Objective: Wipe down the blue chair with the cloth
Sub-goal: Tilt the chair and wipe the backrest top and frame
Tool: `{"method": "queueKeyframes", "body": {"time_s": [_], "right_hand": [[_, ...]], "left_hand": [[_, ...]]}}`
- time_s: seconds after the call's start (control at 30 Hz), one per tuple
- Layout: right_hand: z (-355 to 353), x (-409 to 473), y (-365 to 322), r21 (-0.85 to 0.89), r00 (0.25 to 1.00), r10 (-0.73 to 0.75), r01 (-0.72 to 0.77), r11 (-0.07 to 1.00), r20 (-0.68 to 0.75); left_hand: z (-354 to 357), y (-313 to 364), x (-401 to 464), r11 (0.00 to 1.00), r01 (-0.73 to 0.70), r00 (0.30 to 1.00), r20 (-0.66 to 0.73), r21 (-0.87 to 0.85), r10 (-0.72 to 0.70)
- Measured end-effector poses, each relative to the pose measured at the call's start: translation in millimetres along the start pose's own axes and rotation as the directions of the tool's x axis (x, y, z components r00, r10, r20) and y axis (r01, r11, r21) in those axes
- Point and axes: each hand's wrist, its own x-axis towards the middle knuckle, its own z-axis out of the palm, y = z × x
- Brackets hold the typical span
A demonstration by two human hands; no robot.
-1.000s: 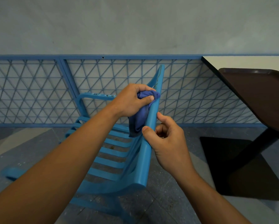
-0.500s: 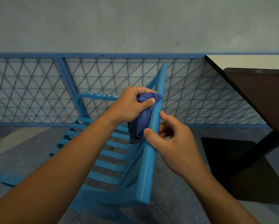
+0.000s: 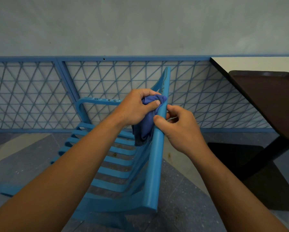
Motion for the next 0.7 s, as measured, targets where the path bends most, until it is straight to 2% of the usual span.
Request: {"method": "queueKeyframes", "body": {"time_s": [0.2,0.5,0.6,0.7], "right_hand": [[-0.8,-12.1,0.7,0.005,0.991,-0.067,0.067,0.998,0.116],[2.8,-14.7,4.3,0.069,0.990,-0.058,0.049,0.996,0.132],[2.9,-14.0,4.9,0.076,0.991,-0.035,0.026,0.997,0.127],[3.1,-14.1,5.2,0.082,0.992,-0.021,0.011,0.997,0.125]], "left_hand": [[1.7,-6.2,-35.9,0.991,-0.038,0.999,0.015,-0.128,0.040],[6.1,-10.3,36.4,1.000,0.009,0.999,-0.042,0.019,-0.008],[8.9,-11.9,55.6,0.998,0.054,0.996,-0.073,0.022,-0.052],[8.9,-8.8,51.6,0.998,0.040,0.998,-0.059,0.038,-0.038]]}}
